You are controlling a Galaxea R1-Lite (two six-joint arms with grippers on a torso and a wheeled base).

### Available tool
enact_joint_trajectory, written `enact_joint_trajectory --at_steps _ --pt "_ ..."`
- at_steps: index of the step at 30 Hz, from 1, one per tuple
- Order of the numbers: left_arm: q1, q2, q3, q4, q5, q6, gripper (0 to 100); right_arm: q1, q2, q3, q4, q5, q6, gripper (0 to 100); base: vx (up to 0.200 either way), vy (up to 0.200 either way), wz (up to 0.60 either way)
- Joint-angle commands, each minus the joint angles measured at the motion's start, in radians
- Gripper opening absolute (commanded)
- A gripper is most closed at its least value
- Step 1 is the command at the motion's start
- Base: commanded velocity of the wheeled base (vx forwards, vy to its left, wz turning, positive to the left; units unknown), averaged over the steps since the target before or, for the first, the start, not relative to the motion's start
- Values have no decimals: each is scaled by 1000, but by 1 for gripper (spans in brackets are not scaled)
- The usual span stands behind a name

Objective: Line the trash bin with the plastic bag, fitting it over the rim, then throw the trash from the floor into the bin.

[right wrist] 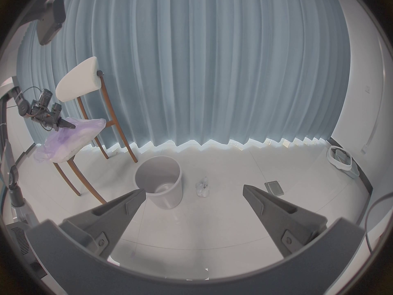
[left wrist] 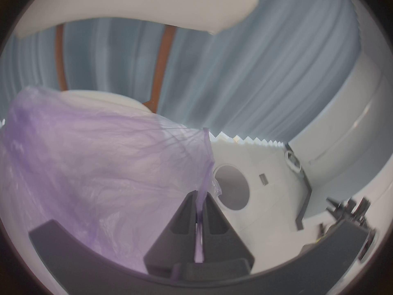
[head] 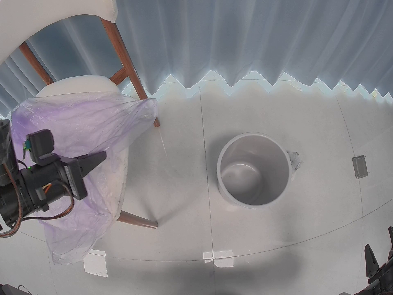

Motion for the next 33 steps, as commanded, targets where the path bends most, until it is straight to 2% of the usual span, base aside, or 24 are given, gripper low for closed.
enact_joint_trajectory --at_steps 1,4,5,6,9,13,16,21,26,33 --pt "106 -142 49 -7 -78 -166 0 0 -15 18 -1 0 -1 100 0 0 0" --pt "122 -160 51 -12 -78 -298 0 0 -15 18 -1 0 -1 100 0 0 0" --pt "122 -160 51 -12 -78 -312 0 0 -15 18 -1 0 1 100 0 0 0" --pt "122 -163 46 -15 -78 -387 0 0 -15 18 -1 0 1 100 0 0 0" --pt "99 -165 41 -60 -78 -490 0 0 -15 18 -1 0 2 100 0 0 0" --pt "55 -154 46 -130 -84 -567 0 0 -15 18 -1 0 2 100 0 0 0" --pt "40 -136 46 -191 -88 -677 0 0 -15 18 -1 0 5 100 0 0 0" --pt "44 -107 48 -222 -205 -703 0 0 -15 18 -1 -1 7 100 0 0 0" --pt "49 -84 49 -264 -334 -699 0 0 -15 18 -1 -1 8 100 0 -200 0" --pt "46 -27 43 -365 -427 -697 0 0 -15 18 -1 -1 8 100 0 -200 0"
